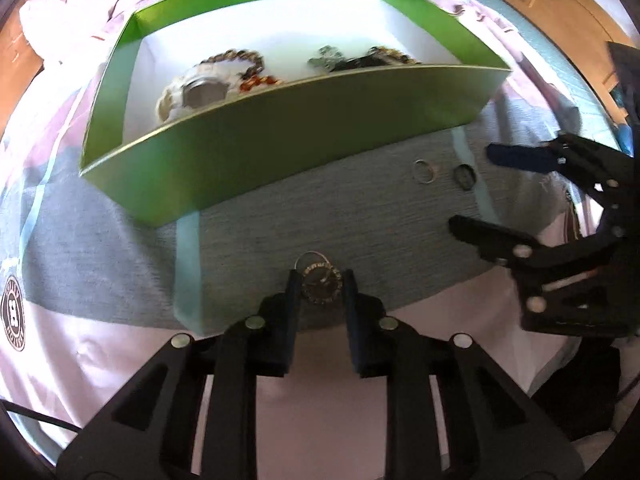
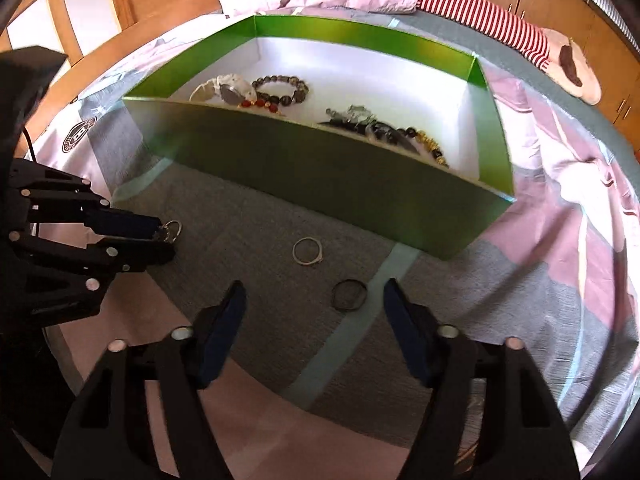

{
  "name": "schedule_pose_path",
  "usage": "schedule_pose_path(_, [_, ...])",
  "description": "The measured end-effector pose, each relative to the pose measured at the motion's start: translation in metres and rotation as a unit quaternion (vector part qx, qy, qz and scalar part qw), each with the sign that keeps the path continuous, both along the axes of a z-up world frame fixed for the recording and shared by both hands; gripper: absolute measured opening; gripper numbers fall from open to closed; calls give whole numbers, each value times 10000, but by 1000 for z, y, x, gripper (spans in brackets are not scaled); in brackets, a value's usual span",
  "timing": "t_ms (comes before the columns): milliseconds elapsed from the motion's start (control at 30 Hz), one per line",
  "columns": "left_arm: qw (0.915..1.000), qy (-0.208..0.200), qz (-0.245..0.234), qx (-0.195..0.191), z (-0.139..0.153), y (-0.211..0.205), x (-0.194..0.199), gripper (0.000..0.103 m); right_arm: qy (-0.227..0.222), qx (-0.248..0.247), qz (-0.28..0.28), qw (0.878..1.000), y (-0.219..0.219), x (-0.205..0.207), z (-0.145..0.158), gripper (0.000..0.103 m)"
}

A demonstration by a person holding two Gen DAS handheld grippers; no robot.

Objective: Organize jewelry

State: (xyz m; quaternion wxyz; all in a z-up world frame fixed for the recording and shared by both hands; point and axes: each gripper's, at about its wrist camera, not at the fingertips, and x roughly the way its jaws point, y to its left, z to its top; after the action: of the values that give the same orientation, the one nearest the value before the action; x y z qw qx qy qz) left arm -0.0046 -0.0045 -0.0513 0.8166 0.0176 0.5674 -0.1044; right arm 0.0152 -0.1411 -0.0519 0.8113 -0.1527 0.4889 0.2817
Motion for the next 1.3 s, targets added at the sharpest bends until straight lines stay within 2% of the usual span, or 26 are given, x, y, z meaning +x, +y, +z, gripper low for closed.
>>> schedule_pose_path(33, [10000,-54,-26,-37,2,-1,0,21,44,-28,28,10000,1,0,-2,40])
schedule_pose_path(167, [9991,-315,-8,-269,16,4,-1,21,40,68,271,9996,4,-6,3,19])
schedule_pose_path(300, [9987,-374,109,-315,22,11,-1,21,-89,344,426,9985,1,-11,19,18])
schedule_pose_path(367, [9989,-338,152,-273,21,13,2,21,-107,286,329,9990,-3,-9,20,34])
schedule_pose_path(400, [9990,-325,159,-248,21,14,4,21,-126,198,204,9995,-5,-7,18,57])
schedule_pose_path(433, [9992,-306,150,-222,21,12,6,21,-126,122,95,9998,-7,-4,14,65])
schedule_pose_path(600, [9997,-212,78,-110,16,8,6,21,15,-9,-73,10000,-10,1,3,65])
schedule_pose_path(700, [9998,-158,108,-83,15,11,7,27,-1,19,48,10000,-7,-2,1,64])
schedule_pose_path(767, [9998,-123,144,-46,13,12,9,37,-32,9,234,9997,-1,-5,-1,49])
schedule_pose_path(800, [9998,-99,154,-18,12,12,9,45,-5,-50,358,9993,4,-8,-4,34])
schedule_pose_path(867, [9998,-13,175,70,7,12,10,47,-87,-76,511,9986,8,-13,-4,24])
schedule_pose_path(1000, [9997,70,189,166,1,12,12,47,-57,-1,667,9978,10,-18,1,22])
schedule_pose_path(1067, [9996,75,230,174,-1,12,13,44,-5,-26,654,9979,8,-17,0,22])
schedule_pose_path(1133, [9994,59,292,177,-1,13,15,33,32,-9,627,9980,8,-15,0,22])
schedule_pose_path(1200, [9992,39,377,117,-1,18,18,29,34,-10,624,9980,7,-15,0,22])
schedule_pose_path(1300, [9993,3,376,55,-1,19,19,30,28,-34,617,9981,9,-14,-2,22])
